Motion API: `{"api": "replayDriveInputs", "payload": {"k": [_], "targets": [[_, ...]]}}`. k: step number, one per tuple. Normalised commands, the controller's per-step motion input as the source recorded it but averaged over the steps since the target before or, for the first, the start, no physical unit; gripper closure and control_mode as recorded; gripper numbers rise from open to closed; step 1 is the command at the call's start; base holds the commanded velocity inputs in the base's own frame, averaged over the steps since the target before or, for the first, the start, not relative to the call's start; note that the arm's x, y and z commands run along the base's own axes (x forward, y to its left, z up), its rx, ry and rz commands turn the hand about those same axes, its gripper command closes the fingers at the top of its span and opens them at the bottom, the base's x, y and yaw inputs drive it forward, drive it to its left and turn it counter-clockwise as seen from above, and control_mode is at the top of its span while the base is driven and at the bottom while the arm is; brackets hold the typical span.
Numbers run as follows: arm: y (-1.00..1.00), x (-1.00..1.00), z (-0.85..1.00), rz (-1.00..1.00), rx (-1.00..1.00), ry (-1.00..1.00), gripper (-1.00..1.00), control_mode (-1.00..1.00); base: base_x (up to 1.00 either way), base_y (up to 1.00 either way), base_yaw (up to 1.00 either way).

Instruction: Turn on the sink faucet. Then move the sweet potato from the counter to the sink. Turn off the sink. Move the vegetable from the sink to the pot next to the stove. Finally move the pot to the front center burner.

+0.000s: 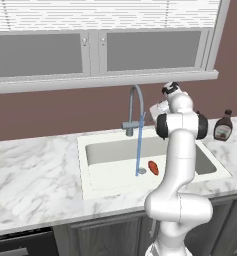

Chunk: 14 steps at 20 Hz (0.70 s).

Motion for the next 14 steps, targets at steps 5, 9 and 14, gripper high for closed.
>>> {"api": "replayDriveInputs", "payload": {"k": [5, 9, 14], "targets": [[0.43, 0.00, 0.19, 0.04, 0.00, 0.00, -1.00, -1.00, 0.00, 0.00, 0.00], [0.50, 0.00, 0.22, 0.04, 0.00, 0.01, -1.00, -1.00, 0.00, 0.00, 0.00], [0.32, 0.00, 0.05, 0.01, 0.00, 0.03, -1.00, -1.00, 0.00, 0.00, 0.00]]}}
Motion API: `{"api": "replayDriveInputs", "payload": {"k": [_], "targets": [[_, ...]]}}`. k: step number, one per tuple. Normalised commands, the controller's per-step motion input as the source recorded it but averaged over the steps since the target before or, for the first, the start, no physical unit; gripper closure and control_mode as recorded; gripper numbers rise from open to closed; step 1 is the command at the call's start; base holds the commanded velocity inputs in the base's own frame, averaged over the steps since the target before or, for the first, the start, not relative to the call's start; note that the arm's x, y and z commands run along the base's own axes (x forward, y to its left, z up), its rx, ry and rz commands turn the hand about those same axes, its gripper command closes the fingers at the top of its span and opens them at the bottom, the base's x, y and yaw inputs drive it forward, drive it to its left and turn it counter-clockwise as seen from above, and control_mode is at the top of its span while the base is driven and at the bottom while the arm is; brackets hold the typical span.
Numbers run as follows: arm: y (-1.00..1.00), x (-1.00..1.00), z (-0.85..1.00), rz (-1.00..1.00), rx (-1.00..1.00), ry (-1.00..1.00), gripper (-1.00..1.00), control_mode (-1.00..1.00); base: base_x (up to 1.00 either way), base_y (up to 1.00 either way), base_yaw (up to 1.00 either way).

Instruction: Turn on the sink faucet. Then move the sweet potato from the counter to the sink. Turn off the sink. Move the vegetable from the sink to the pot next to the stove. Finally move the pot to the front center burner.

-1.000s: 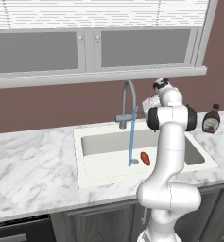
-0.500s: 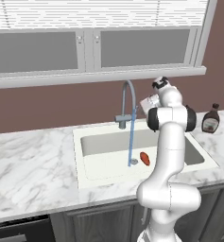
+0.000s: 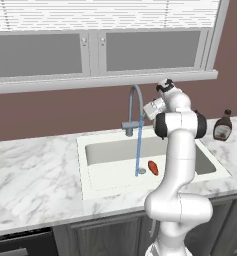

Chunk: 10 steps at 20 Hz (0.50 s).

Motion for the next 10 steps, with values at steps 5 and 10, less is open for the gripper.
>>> {"api": "replayDriveInputs", "payload": {"k": [5, 10], "targets": [[-0.28, -0.01, 0.00, -0.12, 0.00, 0.10, -1.00, -1.00, 0.00, 0.00, 0.00], [-0.44, 0.00, -0.01, -0.15, 0.00, 0.11, -1.00, -1.00, 0.00, 0.00, 0.00]]}}
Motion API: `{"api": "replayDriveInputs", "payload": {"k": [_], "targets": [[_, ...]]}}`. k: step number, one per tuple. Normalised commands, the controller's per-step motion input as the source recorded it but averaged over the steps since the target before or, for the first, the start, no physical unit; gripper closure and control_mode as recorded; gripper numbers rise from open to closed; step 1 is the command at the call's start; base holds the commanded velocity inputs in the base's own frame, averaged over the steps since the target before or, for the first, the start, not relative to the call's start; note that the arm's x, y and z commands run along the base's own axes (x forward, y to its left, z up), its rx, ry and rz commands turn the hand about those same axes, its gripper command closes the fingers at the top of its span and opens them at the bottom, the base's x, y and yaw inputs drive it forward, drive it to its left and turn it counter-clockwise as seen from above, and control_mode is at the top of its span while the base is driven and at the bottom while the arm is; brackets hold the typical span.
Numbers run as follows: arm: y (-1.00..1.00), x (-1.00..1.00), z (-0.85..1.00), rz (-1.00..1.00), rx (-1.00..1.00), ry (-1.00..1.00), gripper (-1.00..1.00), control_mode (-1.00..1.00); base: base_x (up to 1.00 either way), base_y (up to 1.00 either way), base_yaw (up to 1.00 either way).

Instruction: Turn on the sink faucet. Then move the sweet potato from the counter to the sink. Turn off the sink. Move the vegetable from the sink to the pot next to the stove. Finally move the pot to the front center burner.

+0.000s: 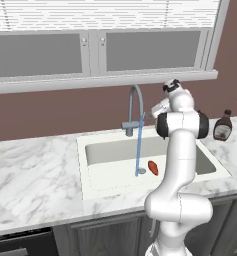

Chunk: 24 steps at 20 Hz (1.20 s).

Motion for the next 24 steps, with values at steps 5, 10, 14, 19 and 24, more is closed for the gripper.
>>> {"api": "replayDriveInputs", "payload": {"k": [5, 10, 14, 19, 24], "targets": [[-0.26, 0.09, -0.10, -0.08, 0.00, 0.07, -1.00, -1.00, 0.00, 0.00, 0.00], [-0.02, 0.50, -0.27, -0.01, 0.02, 0.05, -1.00, -1.00, 0.00, 0.00, 0.00], [0.00, 0.69, -0.28, 0.00, 0.04, 0.07, -1.00, -1.00, 0.00, 0.00, 0.00], [0.00, 0.65, -0.10, 0.06, 0.06, 0.09, -1.00, -1.00, 0.00, 0.00, 0.00], [0.20, 0.14, 0.00, 0.13, 0.03, 0.00, -1.00, -1.00, 0.00, 0.00, 0.00]]}}
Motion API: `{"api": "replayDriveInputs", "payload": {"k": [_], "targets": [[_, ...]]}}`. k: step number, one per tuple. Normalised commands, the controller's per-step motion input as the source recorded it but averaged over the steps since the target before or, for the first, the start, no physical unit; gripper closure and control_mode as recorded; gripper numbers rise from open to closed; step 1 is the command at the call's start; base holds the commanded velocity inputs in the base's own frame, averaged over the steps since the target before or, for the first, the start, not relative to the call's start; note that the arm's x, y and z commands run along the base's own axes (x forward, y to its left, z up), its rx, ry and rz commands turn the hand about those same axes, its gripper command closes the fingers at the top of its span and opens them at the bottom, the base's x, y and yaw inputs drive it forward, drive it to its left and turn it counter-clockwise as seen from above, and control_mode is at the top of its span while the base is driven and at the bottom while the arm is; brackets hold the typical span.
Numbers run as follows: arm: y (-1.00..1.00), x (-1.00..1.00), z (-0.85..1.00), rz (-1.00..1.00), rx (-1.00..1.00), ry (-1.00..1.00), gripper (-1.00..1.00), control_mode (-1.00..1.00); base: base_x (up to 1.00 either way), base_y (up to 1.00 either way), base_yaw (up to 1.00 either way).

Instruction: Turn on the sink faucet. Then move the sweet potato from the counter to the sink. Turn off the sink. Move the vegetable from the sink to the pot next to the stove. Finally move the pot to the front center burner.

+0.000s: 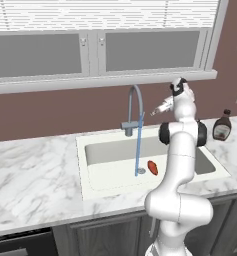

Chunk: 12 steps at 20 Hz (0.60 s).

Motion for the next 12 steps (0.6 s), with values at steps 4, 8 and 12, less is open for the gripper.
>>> {"api": "replayDriveInputs", "payload": {"k": [4, 8, 12], "targets": [[0.44, 0.00, 0.00, 0.09, 0.00, -0.01, -1.00, -1.00, 0.00, 0.00, 0.00], [0.59, -0.03, 0.00, 0.01, 0.00, -0.02, -1.00, -1.00, 0.00, 0.00, 0.00], [0.67, -0.16, -0.01, 0.00, 0.00, -0.06, -1.00, -1.00, 0.00, 0.00, 0.00]]}}
